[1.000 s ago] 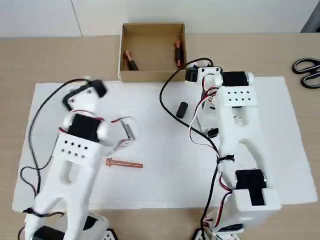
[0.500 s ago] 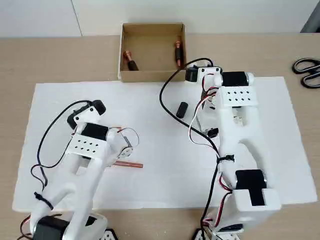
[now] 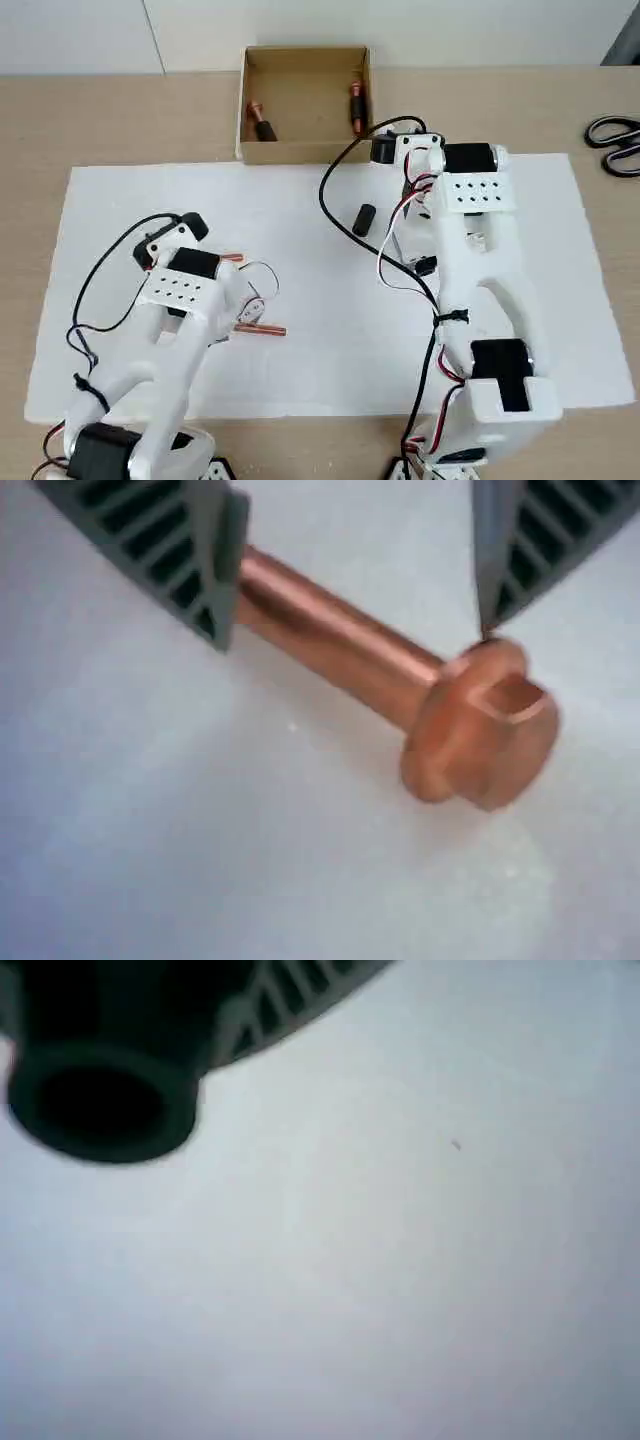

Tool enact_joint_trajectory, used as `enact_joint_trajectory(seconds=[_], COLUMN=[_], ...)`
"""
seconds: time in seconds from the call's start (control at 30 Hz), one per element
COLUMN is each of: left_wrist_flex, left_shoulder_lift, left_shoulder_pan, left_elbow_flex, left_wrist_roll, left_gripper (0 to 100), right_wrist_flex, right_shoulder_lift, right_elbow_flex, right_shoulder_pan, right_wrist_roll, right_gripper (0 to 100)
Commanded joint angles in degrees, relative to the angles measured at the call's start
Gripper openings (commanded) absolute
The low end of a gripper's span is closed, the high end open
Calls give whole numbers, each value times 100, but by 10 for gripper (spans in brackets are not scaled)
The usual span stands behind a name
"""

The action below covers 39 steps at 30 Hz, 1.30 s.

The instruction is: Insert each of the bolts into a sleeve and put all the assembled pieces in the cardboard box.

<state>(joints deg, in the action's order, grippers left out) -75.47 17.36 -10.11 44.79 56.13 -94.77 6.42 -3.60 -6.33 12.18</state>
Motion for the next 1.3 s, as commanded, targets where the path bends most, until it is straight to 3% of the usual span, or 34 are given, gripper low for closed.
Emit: enact_joint_trajectory(seconds=[0.0,0.33,0.53,0.7,0.9,1.07,1.27], left_wrist_flex=[88,1336,1398,1398,1380,668,-800], left_shoulder_lift=[0,9,26,44,53,53,18], left_shoulder_pan=[35,35,0,-9,-88,-545,-677], left_elbow_flex=[92,884,857,840,804,13,-1745], left_wrist_roll=[35,70,70,70,53,-105,-1266], left_gripper=[152,148,143,6,6,6,6], right_wrist_flex=[48,48,48,48,57,57,48], right_shoulder_lift=[-330,-321,-312,-312,-312,-312,-312], right_elbow_flex=[-35,-26,-26,-26,-26,-26,-26], right_shoulder_pan=[-40,-22,-22,-31,-31,-31,-31], right_wrist_roll=[-53,-53,-53,-53,-53,-53,-53], right_gripper=[4,4,4,4,4,4,4])
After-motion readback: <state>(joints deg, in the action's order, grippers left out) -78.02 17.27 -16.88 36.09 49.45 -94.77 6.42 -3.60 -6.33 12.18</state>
